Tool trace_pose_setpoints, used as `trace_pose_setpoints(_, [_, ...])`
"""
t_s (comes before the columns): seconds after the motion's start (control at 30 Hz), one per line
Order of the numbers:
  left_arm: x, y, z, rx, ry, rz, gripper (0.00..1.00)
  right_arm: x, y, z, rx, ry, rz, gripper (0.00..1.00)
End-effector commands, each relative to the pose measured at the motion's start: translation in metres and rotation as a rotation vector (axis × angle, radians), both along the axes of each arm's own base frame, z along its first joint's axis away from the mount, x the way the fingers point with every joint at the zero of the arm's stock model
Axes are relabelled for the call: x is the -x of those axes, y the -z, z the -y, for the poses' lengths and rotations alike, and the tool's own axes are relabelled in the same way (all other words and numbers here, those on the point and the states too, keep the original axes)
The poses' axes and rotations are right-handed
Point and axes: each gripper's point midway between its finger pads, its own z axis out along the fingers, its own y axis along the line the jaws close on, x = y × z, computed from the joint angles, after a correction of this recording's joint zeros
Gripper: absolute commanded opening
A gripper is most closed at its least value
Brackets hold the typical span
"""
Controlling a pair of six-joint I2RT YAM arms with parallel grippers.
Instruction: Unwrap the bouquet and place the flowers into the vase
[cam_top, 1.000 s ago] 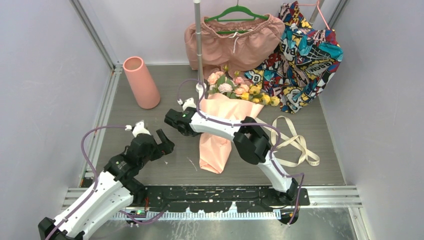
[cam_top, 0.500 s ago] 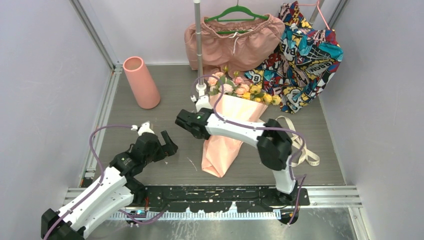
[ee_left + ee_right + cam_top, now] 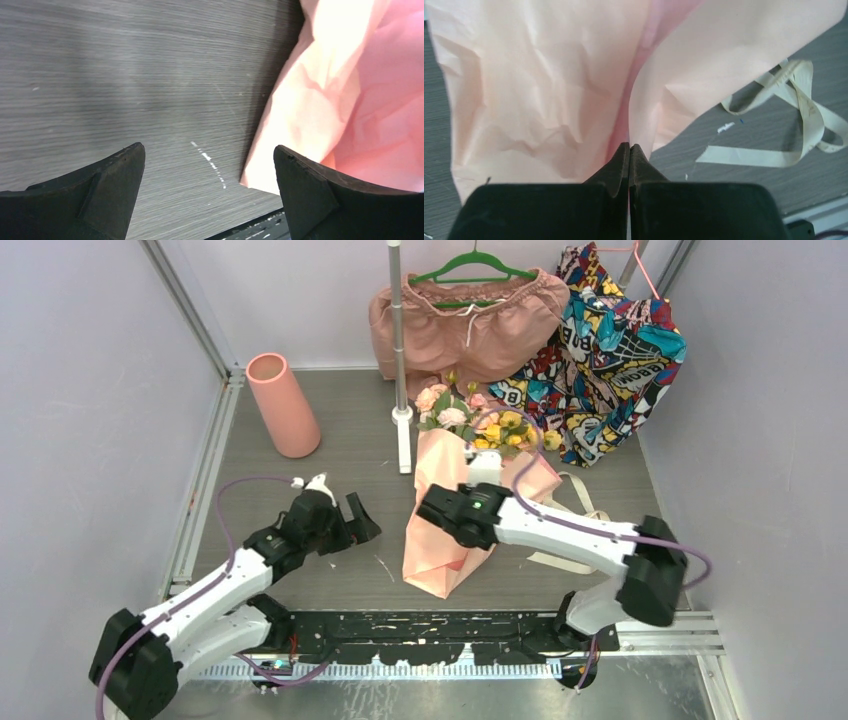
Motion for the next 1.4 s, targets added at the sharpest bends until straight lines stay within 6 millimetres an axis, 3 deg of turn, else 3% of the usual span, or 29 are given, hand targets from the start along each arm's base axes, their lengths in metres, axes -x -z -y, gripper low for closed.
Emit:
trace_pose_setpoints(0.0, [-0.021,-0.049,0.047,0.141,0.124,0.115,1.00,0.019,-0.006,0.040,-0.144,0.133,0.097,0.01])
trace_pose_setpoints(0.23, [-0.024,-0.061,0.075,0.197,0.190,0.122,0.99,0.042,-0.003,0.087,-0.160,0.215,0.108,0.01])
trace_pose_setpoints(0.3, [-0.024,-0.065,0.079,0.206,0.197,0.131,0.99,0.049,-0.006,0.099,-0.136,0.230,0.102,0.10])
trace_pose_setpoints(0.4, [-0.025,-0.067,0.082,0.205,0.203,0.133,0.98,0.054,-0.015,0.108,-0.165,0.252,0.121,0.31])
trace_pose_setpoints(0.5, [-0.025,-0.066,0.082,0.197,0.203,0.129,0.98,0.056,-0.028,0.111,-0.223,0.249,0.145,0.43])
trace_pose_setpoints(0.67, [-0.026,-0.062,0.083,0.191,0.204,0.120,0.98,0.055,-0.044,0.104,-0.283,0.193,0.179,0.49])
trace_pose_setpoints(0.77, [-0.026,-0.061,0.085,0.194,0.210,0.117,0.98,0.054,-0.039,0.100,-0.278,0.175,0.168,0.51])
trace_pose_setpoints(1.1, [-0.016,-0.071,0.103,0.238,0.270,0.119,0.97,0.064,0.020,0.102,-0.286,0.212,0.108,0.27])
trace_pose_setpoints(1.17, [-0.012,-0.077,0.110,0.266,0.297,0.120,0.97,0.065,0.017,0.105,-0.321,0.217,0.126,0.20])
trace_pose_setpoints(1.23, [-0.006,-0.086,0.119,0.292,0.329,0.132,0.97,0.066,0.010,0.106,-0.356,0.209,0.139,0.03])
trace_pose_setpoints(1.37, [0.008,-0.096,0.143,0.318,0.398,0.141,0.96,0.067,0.000,0.113,-0.373,0.200,0.168,0.01])
